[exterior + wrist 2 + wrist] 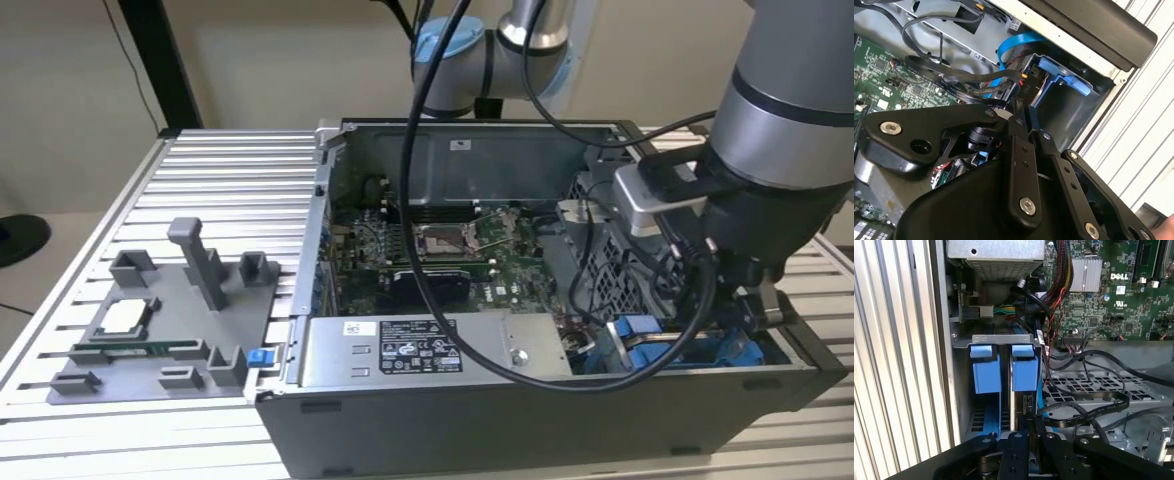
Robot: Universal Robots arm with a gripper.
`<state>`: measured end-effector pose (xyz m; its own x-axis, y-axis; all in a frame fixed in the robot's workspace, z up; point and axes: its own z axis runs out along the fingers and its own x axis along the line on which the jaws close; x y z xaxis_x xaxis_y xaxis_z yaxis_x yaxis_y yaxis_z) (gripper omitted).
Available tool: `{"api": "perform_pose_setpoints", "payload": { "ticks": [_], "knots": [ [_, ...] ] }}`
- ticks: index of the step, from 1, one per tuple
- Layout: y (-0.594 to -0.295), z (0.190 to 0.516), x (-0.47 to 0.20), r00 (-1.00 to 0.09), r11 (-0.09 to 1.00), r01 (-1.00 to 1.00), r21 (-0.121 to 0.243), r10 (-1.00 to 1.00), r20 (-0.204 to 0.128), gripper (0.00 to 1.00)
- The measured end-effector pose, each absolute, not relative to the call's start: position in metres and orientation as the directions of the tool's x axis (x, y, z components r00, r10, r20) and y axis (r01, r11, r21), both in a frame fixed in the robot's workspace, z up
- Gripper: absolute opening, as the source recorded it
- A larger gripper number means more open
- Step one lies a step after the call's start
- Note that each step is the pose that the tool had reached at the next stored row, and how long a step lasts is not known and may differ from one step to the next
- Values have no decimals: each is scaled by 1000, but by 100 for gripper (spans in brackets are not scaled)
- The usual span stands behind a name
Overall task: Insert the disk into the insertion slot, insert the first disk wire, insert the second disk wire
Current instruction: 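Insert the second disk wire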
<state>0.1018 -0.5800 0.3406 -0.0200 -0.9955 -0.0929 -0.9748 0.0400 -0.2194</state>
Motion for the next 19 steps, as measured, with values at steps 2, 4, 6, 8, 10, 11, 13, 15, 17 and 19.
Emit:
{"api": "perform_pose_setpoints", "payload": {
  "ticks": [2, 4, 6, 8, 10, 11, 13, 15, 17, 19],
  "knots": [
    [-580, 340, 102, -18, 38, -975, -219, -996, -93, 0],
    [-580, 339, 102, -13, 33, -975, -219, -996, -93, 0],
    [-580, 338, 102, -8, 28, -975, -219, -996, -93, 0],
    [-580, 338, 102, -2, 22, -975, -219, -996, -93, 0],
    [-580, 336, 102, 2, 19, -975, -219, -996, -93, 0],
    [-580, 335, 102, 2, 18, -975, -219, -996, -93, 0],
    [-580, 334, 102, 3, 17, -975, -219, -996, -92, 0],
    [-580, 333, 102, 3, 18, -976, -219, -996, -93, 0],
    [-580, 333, 102, 3, 18, -975, -219, -996, -93, 100],
    [-580, 336, 102, 3, 18, -975, -219, -996, -93, 100]
  ]
}}
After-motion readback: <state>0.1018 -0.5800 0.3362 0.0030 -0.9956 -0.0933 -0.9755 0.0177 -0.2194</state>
